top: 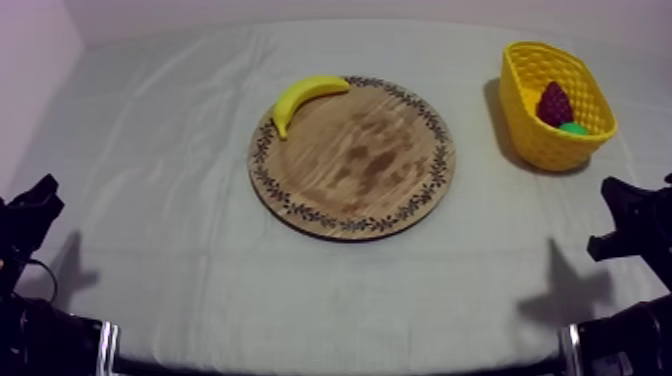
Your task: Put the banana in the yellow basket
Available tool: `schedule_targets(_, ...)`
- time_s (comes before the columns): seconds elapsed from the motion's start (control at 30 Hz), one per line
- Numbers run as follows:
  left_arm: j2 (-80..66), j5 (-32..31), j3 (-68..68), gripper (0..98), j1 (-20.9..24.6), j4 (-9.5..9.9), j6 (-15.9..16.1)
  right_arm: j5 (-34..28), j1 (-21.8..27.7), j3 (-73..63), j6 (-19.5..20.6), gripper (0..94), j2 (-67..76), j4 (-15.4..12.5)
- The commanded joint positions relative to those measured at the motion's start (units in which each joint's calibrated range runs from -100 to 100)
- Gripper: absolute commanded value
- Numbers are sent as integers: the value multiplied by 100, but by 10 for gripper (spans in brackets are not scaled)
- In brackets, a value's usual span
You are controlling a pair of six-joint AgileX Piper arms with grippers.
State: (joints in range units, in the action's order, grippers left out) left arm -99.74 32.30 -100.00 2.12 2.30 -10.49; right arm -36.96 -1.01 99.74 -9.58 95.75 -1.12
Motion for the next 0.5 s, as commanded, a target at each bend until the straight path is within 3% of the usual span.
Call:
schedule_targets(0.0,0,3,0,1,2,2,1,-546,369,-118,1239,4,-8,-27)
schedule_targets(0.47,0,3,0,1,2,2,1,-511,369,-111,1179,4,-8,-18)
